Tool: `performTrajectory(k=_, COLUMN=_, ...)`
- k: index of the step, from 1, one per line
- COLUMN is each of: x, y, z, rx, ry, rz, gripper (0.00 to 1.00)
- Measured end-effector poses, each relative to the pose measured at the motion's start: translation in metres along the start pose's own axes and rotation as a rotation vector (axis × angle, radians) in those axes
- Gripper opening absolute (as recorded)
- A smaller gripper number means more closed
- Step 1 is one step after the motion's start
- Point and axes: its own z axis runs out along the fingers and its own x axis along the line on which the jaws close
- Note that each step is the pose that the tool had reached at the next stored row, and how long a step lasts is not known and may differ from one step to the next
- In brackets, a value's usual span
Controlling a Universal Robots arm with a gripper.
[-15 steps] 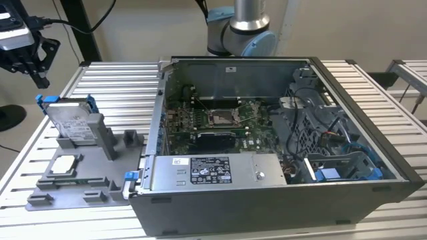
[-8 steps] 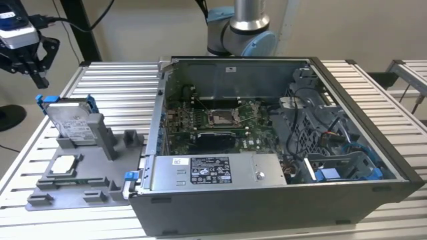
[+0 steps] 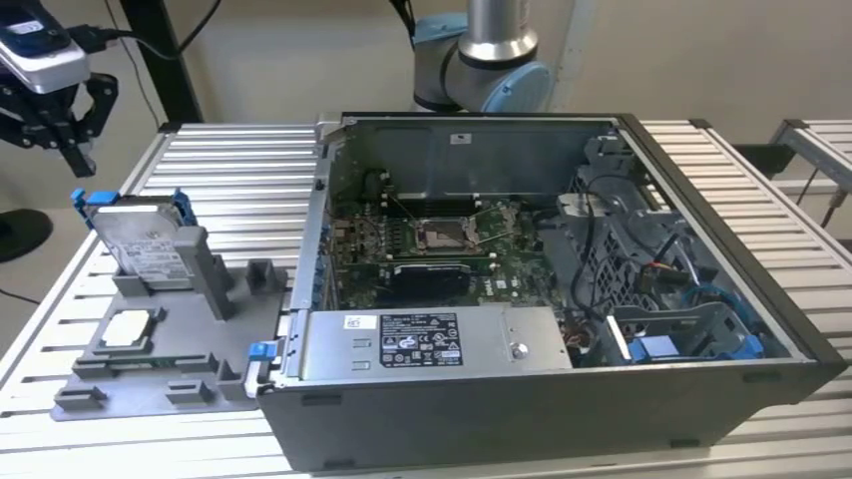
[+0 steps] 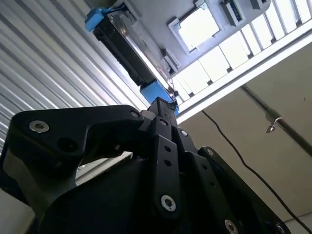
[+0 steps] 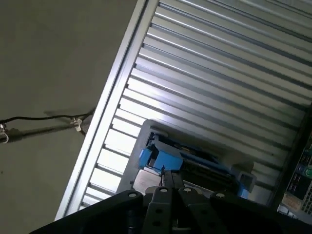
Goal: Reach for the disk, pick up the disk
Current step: 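Pick up the disk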
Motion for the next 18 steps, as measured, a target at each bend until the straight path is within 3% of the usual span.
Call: performTrajectory(k=18, x=0.0007, y=0.0003, z=0.0000, rx=-0.0005, ry=0.0110, rz=-0.291, gripper=0.00)
